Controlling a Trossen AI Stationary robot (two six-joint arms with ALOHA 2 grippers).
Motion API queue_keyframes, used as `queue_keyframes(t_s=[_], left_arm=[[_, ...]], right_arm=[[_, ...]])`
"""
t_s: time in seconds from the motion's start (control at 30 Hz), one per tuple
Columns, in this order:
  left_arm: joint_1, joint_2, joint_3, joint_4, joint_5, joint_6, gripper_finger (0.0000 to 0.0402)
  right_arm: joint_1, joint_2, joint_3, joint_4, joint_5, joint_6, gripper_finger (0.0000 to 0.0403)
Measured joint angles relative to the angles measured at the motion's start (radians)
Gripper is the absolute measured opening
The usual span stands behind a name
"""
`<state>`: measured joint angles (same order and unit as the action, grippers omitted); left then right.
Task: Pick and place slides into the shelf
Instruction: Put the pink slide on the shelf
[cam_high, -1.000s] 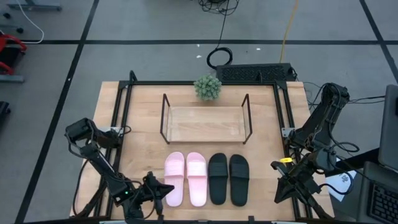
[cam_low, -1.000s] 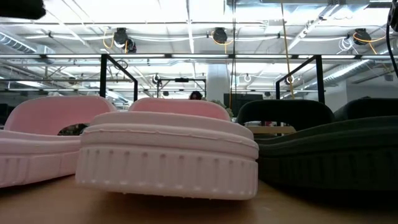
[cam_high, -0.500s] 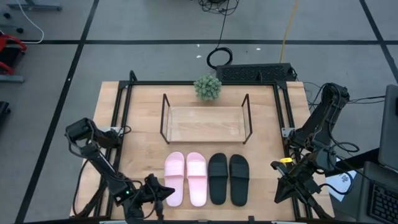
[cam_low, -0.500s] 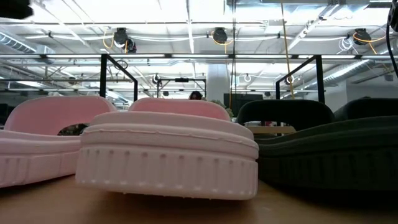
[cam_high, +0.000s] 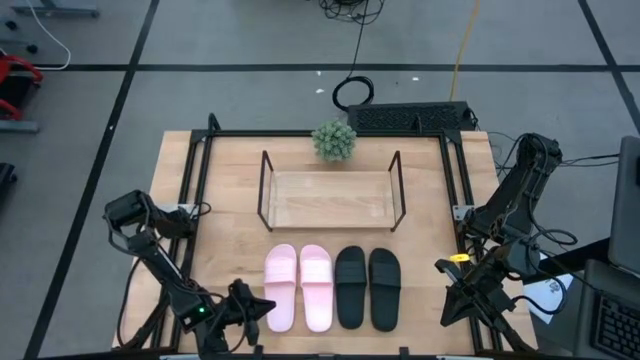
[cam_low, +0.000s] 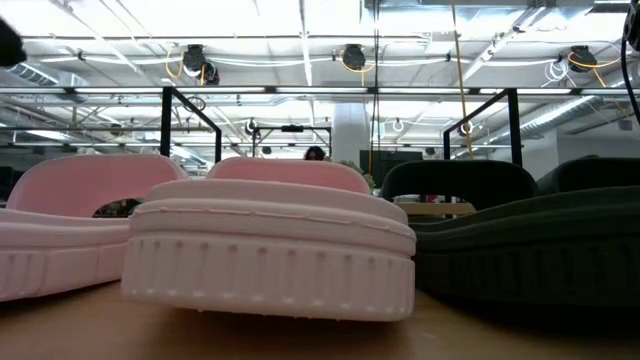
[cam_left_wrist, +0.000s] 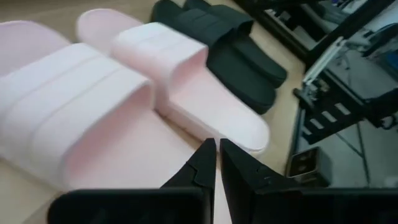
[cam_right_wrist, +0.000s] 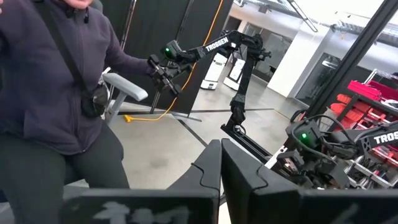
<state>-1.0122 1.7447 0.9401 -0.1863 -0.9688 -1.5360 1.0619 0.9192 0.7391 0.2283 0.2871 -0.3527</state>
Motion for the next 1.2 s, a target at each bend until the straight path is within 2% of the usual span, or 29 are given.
queue_keyframes(t_s=[0.5, 1.07, 1.2], left_arm=[[-0.003, 0.0, 0.0, -0.148, 0.009, -0.021, 0.0021], [0.01, 0.0, 0.0, -0.153, 0.028, -0.018, 0.0021], [0.01, 0.0, 0.0, -0.15, -0.014, 0.019, 0.0021]], right_arm=[[0.0, 0.0, 0.0, 0.001, 0.0, 0.0, 0.0], [0.0, 0.0, 0.0, -0.002, 0.0, 0.0, 0.0], [0.0, 0.0, 0.0, -0.002, 0.0, 0.0, 0.0]])
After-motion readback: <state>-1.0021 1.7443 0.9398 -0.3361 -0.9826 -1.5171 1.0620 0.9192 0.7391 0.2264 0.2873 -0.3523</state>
